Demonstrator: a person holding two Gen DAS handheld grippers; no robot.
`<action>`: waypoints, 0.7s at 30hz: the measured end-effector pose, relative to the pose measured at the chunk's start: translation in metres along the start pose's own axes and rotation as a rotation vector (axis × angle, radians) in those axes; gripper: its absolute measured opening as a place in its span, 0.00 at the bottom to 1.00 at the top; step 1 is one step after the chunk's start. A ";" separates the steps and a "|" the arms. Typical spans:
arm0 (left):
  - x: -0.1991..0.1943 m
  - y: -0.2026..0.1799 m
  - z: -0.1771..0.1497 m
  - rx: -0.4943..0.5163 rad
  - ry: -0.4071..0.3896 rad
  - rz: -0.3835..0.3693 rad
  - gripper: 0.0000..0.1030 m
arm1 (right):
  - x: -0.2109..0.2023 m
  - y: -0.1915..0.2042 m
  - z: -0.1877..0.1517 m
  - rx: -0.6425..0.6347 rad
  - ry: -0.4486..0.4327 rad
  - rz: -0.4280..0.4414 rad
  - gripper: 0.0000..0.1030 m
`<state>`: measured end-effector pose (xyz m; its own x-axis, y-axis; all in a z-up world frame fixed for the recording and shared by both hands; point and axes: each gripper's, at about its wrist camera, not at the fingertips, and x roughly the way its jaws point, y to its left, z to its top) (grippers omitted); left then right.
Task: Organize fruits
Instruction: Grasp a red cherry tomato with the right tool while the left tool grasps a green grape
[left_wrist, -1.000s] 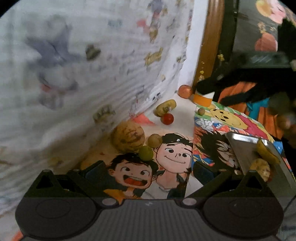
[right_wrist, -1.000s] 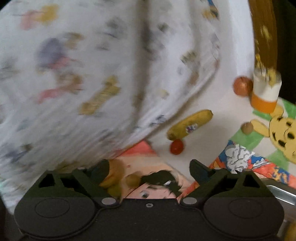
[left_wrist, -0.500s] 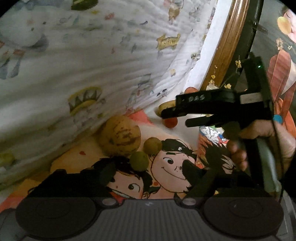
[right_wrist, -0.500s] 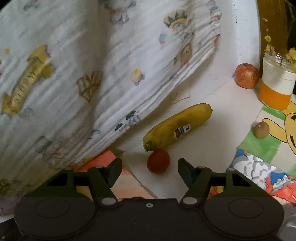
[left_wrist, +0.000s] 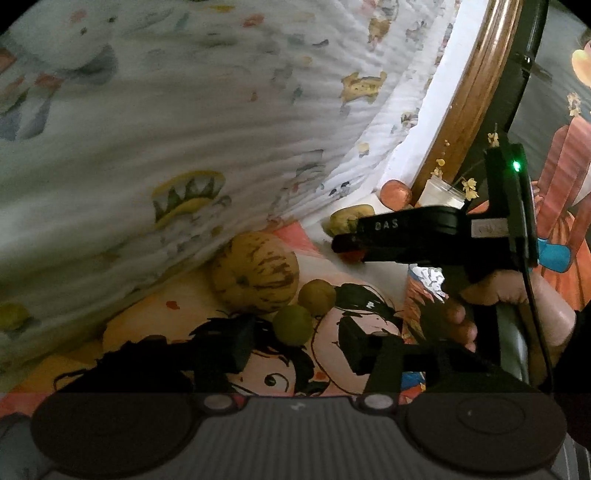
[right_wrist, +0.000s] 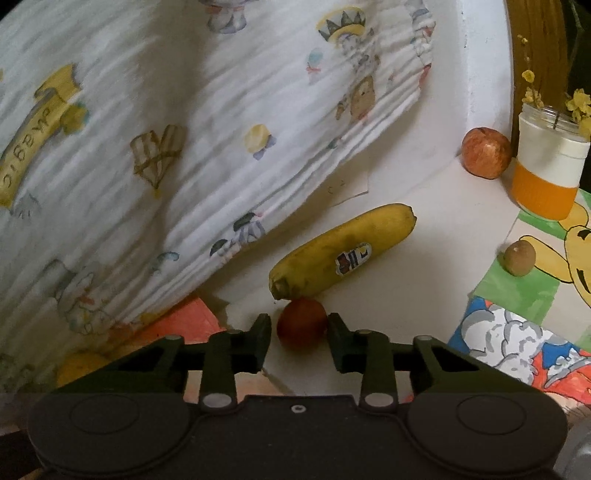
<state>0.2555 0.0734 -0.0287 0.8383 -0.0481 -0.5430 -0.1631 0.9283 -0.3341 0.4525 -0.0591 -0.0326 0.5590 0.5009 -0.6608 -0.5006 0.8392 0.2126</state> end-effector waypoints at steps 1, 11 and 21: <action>-0.001 0.000 0.000 -0.003 0.000 0.002 0.47 | -0.001 0.000 -0.001 -0.001 -0.001 -0.002 0.31; -0.001 0.003 0.000 -0.018 -0.001 0.002 0.44 | -0.004 -0.002 -0.004 0.010 -0.013 0.007 0.30; -0.003 0.007 0.000 -0.032 -0.003 0.019 0.36 | -0.026 -0.001 -0.015 0.012 0.002 0.038 0.30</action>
<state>0.2521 0.0797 -0.0297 0.8364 -0.0293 -0.5473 -0.1958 0.9167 -0.3483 0.4281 -0.0760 -0.0267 0.5383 0.5321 -0.6536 -0.5136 0.8219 0.2462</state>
